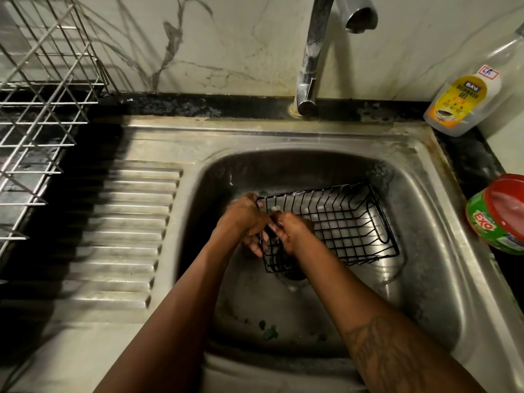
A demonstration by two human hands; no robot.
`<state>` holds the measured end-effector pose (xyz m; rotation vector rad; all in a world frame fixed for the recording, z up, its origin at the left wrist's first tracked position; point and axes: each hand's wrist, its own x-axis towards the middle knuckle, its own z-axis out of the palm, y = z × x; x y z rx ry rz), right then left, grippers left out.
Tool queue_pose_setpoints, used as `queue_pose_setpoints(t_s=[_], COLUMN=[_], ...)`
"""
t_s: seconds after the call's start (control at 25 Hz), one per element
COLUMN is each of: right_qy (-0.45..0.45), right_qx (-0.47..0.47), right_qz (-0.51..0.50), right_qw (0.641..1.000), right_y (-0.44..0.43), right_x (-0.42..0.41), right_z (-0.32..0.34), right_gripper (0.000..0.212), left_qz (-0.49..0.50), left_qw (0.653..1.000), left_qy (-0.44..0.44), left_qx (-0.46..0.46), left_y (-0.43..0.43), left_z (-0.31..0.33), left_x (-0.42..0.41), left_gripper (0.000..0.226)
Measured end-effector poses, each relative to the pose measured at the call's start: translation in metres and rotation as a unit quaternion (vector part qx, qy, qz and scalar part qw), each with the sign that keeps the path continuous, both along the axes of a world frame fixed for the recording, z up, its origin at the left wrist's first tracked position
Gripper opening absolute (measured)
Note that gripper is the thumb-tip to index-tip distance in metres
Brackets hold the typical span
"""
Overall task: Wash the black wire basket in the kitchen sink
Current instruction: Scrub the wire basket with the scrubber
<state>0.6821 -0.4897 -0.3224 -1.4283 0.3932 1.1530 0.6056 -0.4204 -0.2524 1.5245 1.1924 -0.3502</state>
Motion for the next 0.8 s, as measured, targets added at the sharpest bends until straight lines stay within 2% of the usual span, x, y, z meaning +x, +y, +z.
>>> queue_pose_setpoints(t_s=[0.12,0.24,0.36,0.52,0.68,0.8], right_qy=[-0.036,0.015,0.044,0.012,0.022,0.011], right_qx=[-0.067,0.007,0.074,0.011,-0.020,-0.018], right_qz=[0.037,0.006,-0.045,-0.035,-0.074,-0.124], right_qw=[0.996,1.000,0.995,0.999,0.997,0.992], right_y=[0.000,0.002,0.003,-0.001,0.002,0.002], right_x=[0.000,0.002,0.004,0.009,0.002,0.008], right_z=[-0.003,0.010,0.026,0.013,-0.002,0.009], right_gripper=[0.007,0.011,0.017,0.017,0.023,0.010], left_qz=[-0.010,-0.002,-0.004,0.009,0.006,0.001], left_qw=[1.000,1.000,1.000,0.999,1.000,1.000], left_qy=[-0.004,-0.001,-0.009,-0.017,-0.017,-0.018], left_qx=[-0.014,-0.005,-0.006,-0.027,-0.022,-0.021], left_y=[0.001,-0.001,-0.003,-0.005,-0.003,-0.003], left_z=[-0.003,-0.001,0.002,0.001,0.002,0.002], left_x=[0.000,0.002,0.002,0.001,-0.001,-0.001], left_gripper=[0.028,0.026,0.040,0.068,0.075,0.076])
